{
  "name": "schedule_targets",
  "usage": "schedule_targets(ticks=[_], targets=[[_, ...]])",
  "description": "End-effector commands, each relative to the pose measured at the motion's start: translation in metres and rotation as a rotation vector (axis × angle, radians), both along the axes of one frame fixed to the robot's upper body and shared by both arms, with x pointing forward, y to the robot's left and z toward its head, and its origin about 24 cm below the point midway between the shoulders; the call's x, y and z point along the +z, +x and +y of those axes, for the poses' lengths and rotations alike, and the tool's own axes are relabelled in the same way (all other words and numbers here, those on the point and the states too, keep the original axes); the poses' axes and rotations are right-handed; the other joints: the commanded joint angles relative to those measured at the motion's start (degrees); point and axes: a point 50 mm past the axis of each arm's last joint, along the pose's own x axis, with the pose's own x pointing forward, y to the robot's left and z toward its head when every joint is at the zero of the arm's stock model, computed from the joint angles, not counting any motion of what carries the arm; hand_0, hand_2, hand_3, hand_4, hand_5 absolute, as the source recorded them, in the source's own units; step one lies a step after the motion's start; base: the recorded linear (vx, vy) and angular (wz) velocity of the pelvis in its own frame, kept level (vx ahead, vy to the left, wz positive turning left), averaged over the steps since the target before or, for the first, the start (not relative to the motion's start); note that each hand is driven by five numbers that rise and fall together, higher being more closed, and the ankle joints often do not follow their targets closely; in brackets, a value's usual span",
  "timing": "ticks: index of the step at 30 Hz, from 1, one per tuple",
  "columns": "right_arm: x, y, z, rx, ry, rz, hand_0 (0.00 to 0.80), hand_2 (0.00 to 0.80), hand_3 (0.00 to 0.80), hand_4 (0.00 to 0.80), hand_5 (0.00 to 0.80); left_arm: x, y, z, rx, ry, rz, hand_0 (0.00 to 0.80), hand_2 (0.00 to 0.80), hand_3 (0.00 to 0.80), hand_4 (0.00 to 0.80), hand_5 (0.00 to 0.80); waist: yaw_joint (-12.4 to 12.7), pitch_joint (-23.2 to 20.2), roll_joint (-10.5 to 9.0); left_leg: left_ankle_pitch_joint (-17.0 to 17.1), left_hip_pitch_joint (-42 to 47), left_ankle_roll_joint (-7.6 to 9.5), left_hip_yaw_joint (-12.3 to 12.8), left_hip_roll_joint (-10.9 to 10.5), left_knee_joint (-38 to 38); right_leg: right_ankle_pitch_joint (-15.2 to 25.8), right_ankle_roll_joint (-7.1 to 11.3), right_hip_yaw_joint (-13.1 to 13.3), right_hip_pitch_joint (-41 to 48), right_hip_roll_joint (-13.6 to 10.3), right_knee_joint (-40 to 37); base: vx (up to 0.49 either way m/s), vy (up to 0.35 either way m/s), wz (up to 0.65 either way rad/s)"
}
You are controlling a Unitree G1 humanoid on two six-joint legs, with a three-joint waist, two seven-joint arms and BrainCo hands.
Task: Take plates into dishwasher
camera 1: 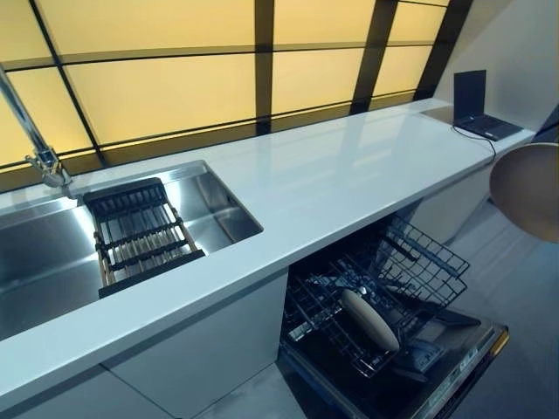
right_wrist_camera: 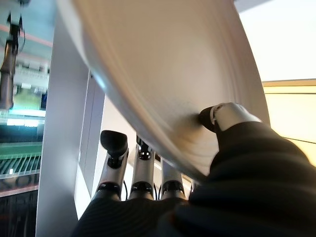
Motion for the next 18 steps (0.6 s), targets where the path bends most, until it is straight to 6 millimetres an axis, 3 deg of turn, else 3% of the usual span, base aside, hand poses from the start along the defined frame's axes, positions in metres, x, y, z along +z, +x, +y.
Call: schedule_targets(ticks=[1,3,10,18], targets=[[0.017,0.011,0.015,0.053,0.094,-0.175,0.8,0.8,0.8,0.8,0.8,0.009,0.021,0.015,0.096,0.029,-0.09,0.0,0.0,0.0,0.0,0.0,4.41,4.25,-2.27,-4.93,1.82,3.03,-8.0,-2.18,0.08,-1.9,1.74,-0.85,0.67,2.27,1.72,-0.099,-0.001,-0.9],[0.002,0.015,0.02,0.054,0.098,-0.154,0.8,0.8,0.8,0.8,0.8,0.008,0.025,0.007,0.071,0.008,-0.093,0.0,0.0,0.0,0.0,0.0,3.45,5.06,-1.29,-5.03,1.31,2.87,-5.75,-1.88,-0.19,-1.8,1.94,-1.85,0.29,2.15,1.83,-0.06,0.044,-0.74],[-0.029,0.018,0.028,0.059,0.173,-0.125,0.8,0.8,0.8,0.8,0.8,0.015,0.05,0.006,0.068,0.008,-0.18,0.0,0.0,0.0,0.0,0.0,2.01,8.39,0.34,-4.54,-1.63,2.65,-4.18,-2.16,-0.19,-0.93,2.58,-3.9,-2.6,1.37,1.76,-0.086,0.031,-0.07],[-0.051,0.022,0.039,0.083,0.232,-0.098,0.8,0.8,0.8,0.8,0.8,0.016,0.055,0.001,0.058,-0.013,-0.21,0.0,0.0,0.0,0.0,0.0,2.11,10.17,1.39,-4.21,-2.7,2.34,-3.75,-1.73,-0.19,-0.95,2.33,-5.95,-3.37,0.74,1.39,-0.025,-0.028,-0.01]])
